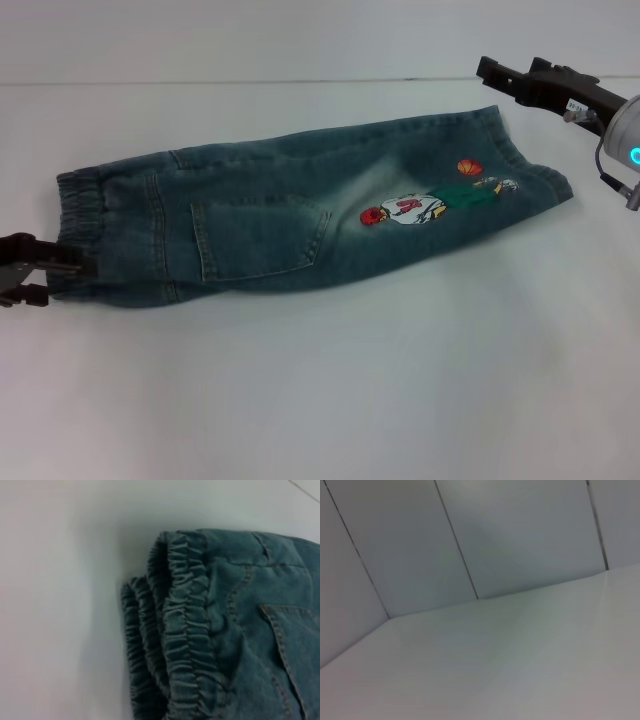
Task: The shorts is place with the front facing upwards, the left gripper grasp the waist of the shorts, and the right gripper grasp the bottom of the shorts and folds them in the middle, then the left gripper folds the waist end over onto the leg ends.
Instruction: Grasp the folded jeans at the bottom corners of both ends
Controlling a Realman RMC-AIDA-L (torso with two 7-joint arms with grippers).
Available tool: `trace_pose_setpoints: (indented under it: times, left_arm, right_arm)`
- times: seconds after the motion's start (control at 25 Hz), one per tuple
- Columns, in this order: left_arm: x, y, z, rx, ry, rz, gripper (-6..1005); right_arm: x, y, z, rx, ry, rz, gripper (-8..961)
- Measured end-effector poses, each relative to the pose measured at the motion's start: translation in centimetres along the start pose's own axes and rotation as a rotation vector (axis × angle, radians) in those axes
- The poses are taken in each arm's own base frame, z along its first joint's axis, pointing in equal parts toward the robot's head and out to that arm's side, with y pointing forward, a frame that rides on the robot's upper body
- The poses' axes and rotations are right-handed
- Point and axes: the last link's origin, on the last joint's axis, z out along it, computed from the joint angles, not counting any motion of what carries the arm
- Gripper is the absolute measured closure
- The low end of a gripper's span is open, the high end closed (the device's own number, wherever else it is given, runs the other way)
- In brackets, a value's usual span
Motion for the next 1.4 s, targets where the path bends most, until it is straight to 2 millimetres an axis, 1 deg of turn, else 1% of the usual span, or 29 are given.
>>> trace_pose_setpoints:
  times: [0.2, 0.52, 0.88, 1.4]
  left_arm:
    - [0.4, -0.2, 0.4, 0.016, 0.026, -0.020, 115]
    - [0.5, -1.1, 0.2, 0.060, 0.044, -0.064, 115]
    - [0.2, -0.9, 1.0, 0.044, 0.015, -0.090, 115]
    - [-0.1, -1.0, 1.4, 0.042, 0.011, -0.120, 114]
  right_arm:
    - [-0.2, 0.1, 0.0, -0.010, -0.020, 0.023, 21]
    - [-0.3, 0.3, -0.2, -0.022, -0.042, 0.043, 21]
    - [-0.4, 0.5, -0.1, -0.034, -0.046, 0.037, 22]
    - [-0.4, 0.7, -0.1, -0.044, -0.050, 0.041, 21]
